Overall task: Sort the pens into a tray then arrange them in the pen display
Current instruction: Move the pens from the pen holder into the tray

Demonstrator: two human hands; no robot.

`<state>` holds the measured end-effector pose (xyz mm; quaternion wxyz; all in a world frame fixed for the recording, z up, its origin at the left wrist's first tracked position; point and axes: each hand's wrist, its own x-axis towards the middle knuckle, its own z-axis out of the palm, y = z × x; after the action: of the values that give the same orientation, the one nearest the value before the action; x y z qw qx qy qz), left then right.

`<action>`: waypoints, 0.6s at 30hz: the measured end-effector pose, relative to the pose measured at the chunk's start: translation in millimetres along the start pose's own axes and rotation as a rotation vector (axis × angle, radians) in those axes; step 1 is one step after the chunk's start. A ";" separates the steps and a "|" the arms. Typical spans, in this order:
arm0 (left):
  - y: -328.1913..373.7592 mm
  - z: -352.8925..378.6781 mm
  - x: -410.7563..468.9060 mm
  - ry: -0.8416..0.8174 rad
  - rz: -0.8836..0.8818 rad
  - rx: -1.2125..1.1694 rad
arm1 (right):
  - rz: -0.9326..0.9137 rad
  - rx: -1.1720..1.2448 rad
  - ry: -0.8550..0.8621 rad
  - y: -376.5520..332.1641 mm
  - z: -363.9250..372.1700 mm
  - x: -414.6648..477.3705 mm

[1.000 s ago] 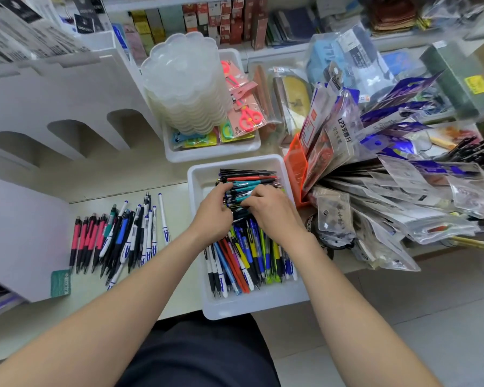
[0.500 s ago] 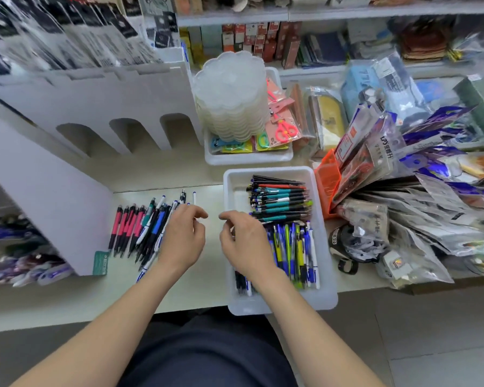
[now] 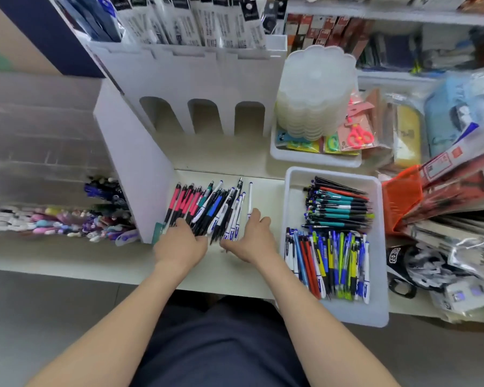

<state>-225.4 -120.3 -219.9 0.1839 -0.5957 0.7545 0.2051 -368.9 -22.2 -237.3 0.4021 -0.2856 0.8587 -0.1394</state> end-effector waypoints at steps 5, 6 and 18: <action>-10.6 7.3 7.7 -0.232 0.033 -0.006 | 0.002 0.006 0.018 -7.1 22.3 3.6; -12.3 11.2 9.1 -0.217 0.047 -0.003 | 0.004 0.010 0.045 -8.2 25.2 3.1; -9.7 27.3 12.8 -0.050 0.204 -0.457 | 0.105 0.126 0.152 -15.7 35.7 8.0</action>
<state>-218.0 -118.4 -250.6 0.0414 -0.5371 0.7401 0.4026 -339.6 -39.9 -257.6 0.3600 -0.2028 0.8900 -0.1931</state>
